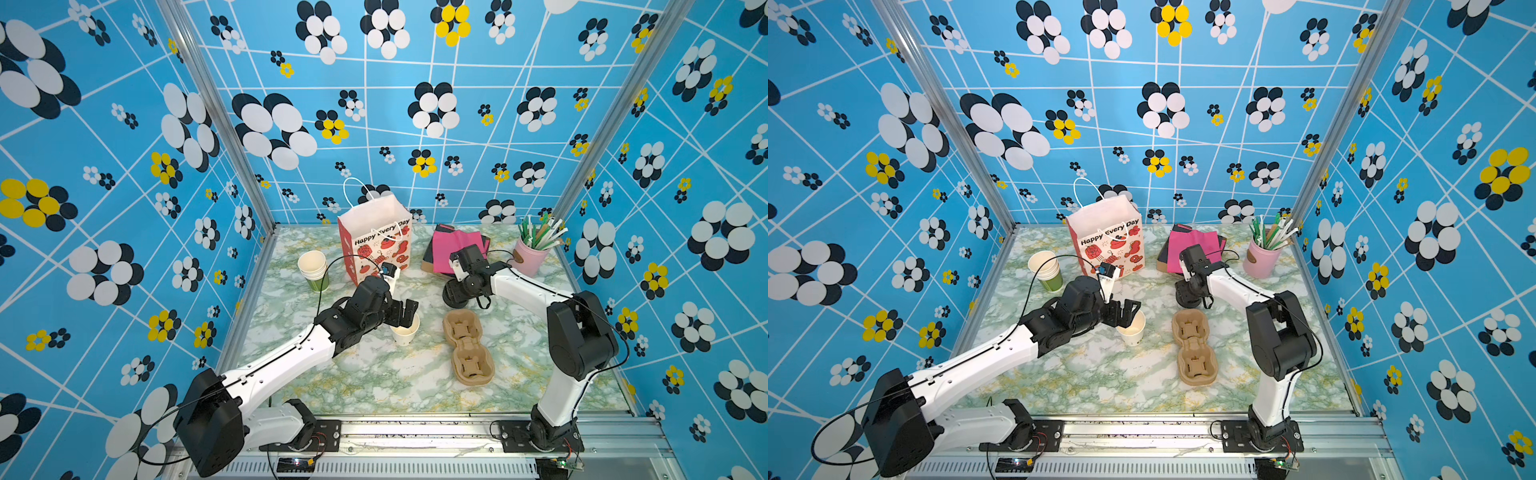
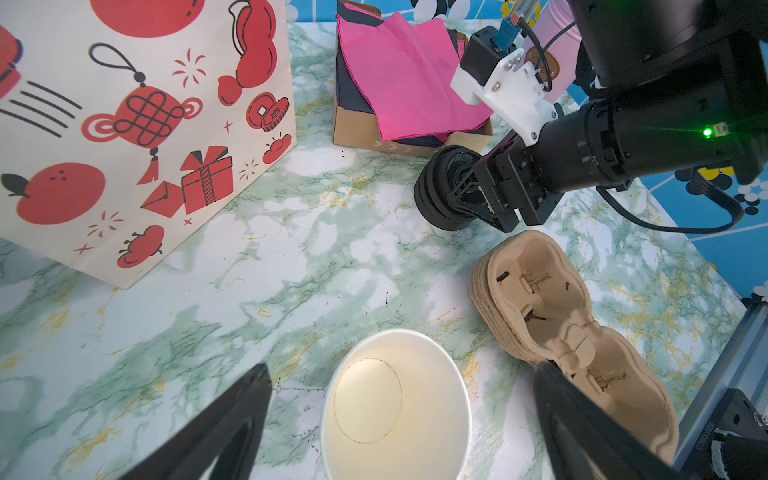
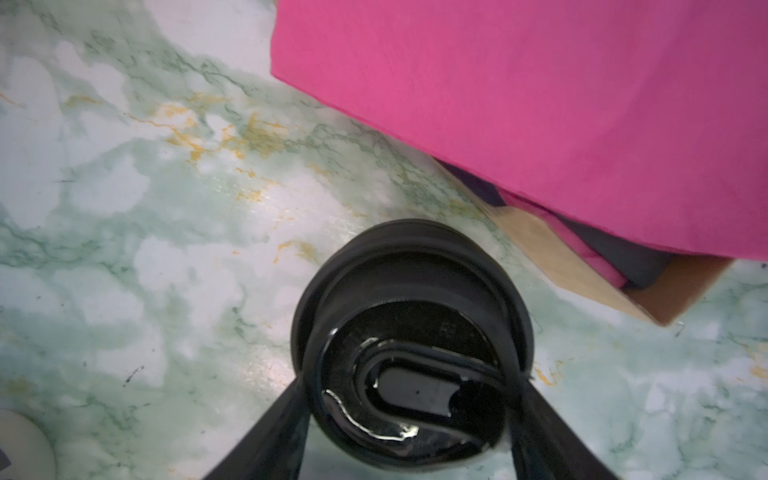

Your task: Pack the takeout coffee

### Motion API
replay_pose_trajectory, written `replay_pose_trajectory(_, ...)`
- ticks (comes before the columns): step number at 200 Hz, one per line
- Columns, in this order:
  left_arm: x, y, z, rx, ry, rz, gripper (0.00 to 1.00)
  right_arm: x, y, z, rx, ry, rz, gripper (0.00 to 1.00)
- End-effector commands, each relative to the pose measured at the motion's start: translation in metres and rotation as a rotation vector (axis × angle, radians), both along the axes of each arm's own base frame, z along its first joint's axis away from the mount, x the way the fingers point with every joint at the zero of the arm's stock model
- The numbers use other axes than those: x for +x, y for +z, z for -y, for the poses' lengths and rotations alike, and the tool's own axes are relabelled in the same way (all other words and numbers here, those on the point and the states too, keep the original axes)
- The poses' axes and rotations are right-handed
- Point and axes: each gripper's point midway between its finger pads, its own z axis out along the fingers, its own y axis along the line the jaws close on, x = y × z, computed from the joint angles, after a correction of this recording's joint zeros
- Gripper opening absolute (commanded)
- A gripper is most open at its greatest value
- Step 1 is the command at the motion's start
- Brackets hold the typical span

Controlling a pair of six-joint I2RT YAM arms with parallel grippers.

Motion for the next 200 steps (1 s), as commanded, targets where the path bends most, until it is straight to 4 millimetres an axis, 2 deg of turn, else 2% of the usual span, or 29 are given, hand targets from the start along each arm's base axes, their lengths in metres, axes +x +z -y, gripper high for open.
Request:
replay_pose_trajectory(1,0.006,0.013,0.002,-0.013,-0.007,0.034,0.99,0.002,0.014,-0.001,-0.003,-0.008,0.019,0.64)
replay_pose_trajectory(129,0.006,0.014,-0.01,-0.01,0.017,0.053,0.99,-0.004,0.073,0.001,0.036,0.002,0.117,0.61)
replay_pose_trajectory(167,0.006,0.013,-0.015,-0.016,0.023,0.043,0.99,-0.012,0.098,-0.007,0.101,0.035,0.137,0.6)
replay_pose_trajectory(200,0.007,0.013,-0.02,-0.031,0.021,0.031,0.99,-0.028,0.12,-0.02,0.156,0.09,0.147,0.59)
